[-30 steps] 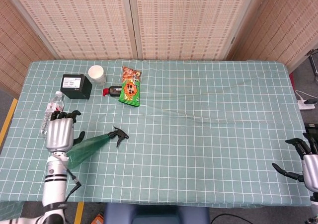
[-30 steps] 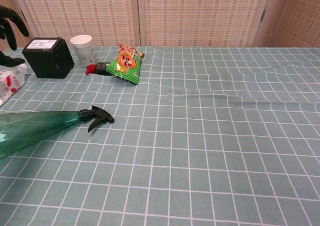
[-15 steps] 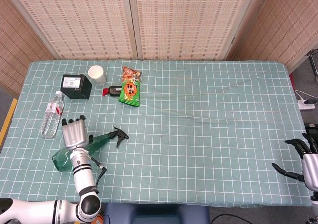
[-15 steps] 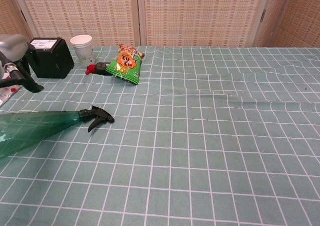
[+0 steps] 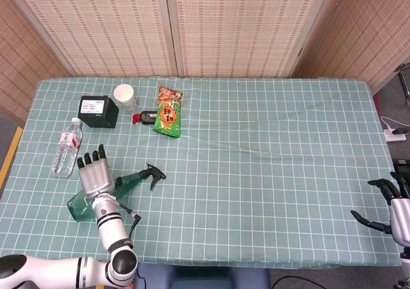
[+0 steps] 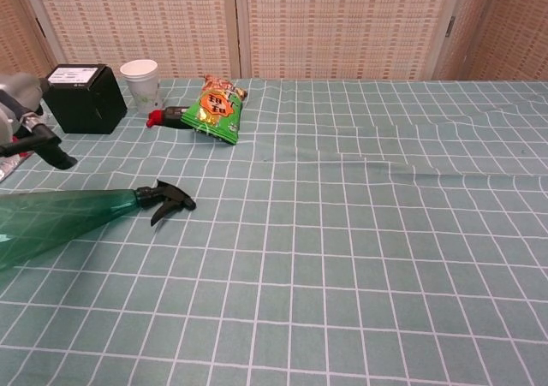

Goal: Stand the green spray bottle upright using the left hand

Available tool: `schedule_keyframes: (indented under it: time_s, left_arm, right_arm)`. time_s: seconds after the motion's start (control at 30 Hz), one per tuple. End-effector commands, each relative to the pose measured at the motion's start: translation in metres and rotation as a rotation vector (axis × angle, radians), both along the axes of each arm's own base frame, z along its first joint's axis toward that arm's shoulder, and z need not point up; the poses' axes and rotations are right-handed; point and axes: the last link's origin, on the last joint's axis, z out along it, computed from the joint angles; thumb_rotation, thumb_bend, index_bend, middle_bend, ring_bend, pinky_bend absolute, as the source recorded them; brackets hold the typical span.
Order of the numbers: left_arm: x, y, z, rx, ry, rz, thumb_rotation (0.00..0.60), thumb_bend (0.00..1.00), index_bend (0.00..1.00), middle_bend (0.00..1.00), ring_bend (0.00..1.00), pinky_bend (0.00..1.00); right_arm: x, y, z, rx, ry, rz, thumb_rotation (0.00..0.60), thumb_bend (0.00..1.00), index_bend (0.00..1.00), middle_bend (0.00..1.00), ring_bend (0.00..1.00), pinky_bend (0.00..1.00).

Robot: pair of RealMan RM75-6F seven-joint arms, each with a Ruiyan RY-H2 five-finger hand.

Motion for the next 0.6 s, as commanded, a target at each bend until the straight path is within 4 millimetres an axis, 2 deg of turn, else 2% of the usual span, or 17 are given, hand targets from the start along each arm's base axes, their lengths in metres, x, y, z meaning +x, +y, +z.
schedule_keyframes:
  time_s: [0.03,0.33,0.6]
  left_arm:
    - [-0.003,-0.003,-0.008,-0.011,-0.017,0.057,0.600,0.22,0.00,0.12,0.06,0.08]
    - [0.001,-0.004,-0.023,-0.011,-0.037,0.107,0.600,0.22,0.00,0.14,0.06,0.09]
    - [0.024,-0.005,-0.039,-0.027,-0.042,0.049,0.600,0.22,0.00,0.16,0.09,0.10]
  right_arm:
    - [0.000,0.000,0.000,0.002,-0.002,-0.001,0.600,0.00,0.31,0.32,0.12,0.11]
    - [0.000,-0.001,0.000,0.012,-0.001,-0.006,0.600,0.00,0.31,0.32,0.12,0.11]
    - [0.000,-0.002,0.001,0.025,0.000,-0.006,0.600,0.00,0.31,0.32,0.12,0.11]
